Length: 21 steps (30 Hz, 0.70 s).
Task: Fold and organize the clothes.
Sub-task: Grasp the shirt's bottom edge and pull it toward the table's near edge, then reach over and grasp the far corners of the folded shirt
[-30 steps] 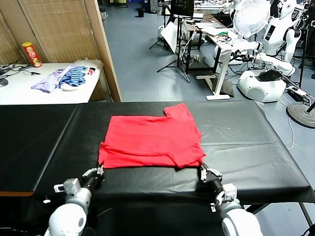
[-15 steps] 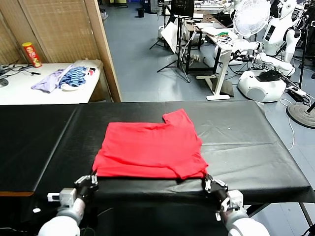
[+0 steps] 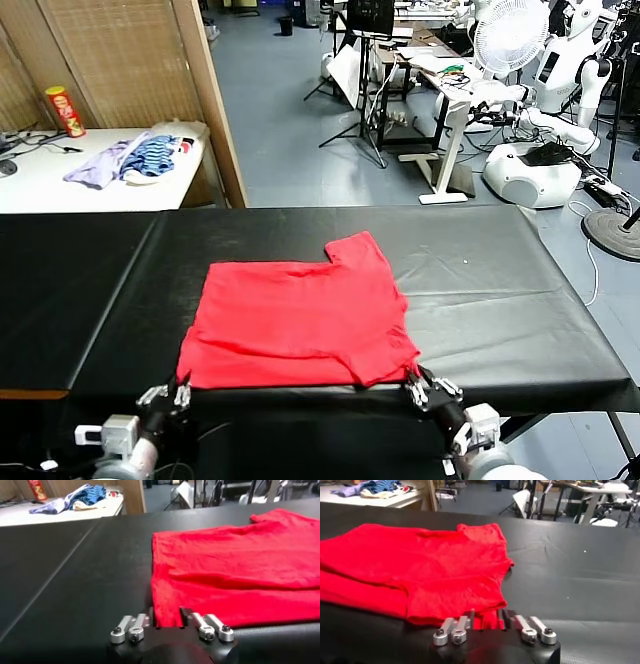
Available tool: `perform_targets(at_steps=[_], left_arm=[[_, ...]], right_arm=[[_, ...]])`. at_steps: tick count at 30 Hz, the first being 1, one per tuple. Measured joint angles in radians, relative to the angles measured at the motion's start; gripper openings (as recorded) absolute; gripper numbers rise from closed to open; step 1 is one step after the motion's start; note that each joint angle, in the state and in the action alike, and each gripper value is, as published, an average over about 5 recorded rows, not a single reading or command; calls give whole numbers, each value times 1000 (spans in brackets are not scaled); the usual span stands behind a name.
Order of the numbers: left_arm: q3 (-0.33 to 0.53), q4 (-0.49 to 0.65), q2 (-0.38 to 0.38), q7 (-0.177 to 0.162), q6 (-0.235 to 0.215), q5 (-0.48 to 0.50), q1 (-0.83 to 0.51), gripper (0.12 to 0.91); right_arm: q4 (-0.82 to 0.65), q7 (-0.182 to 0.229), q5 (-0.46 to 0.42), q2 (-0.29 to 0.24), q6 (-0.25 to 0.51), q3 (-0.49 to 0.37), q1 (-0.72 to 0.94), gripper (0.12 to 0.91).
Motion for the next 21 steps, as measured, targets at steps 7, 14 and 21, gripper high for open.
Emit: perform_targets(at_steps=[7, 14, 21], left_arm=[[-32, -63, 37, -4, 33, -43, -46, 797], [44, 76, 136, -72, 91, -239, -375, 798], [180, 334, 180, -116, 166, -443, -726, 798]], right_arm=[[-110, 45, 64, -30, 18, -5, 238, 798], [-415, 105, 85, 4, -15, -136, 632, 798], [-717, 118, 114, 73, -67, -256, 898, 798]])
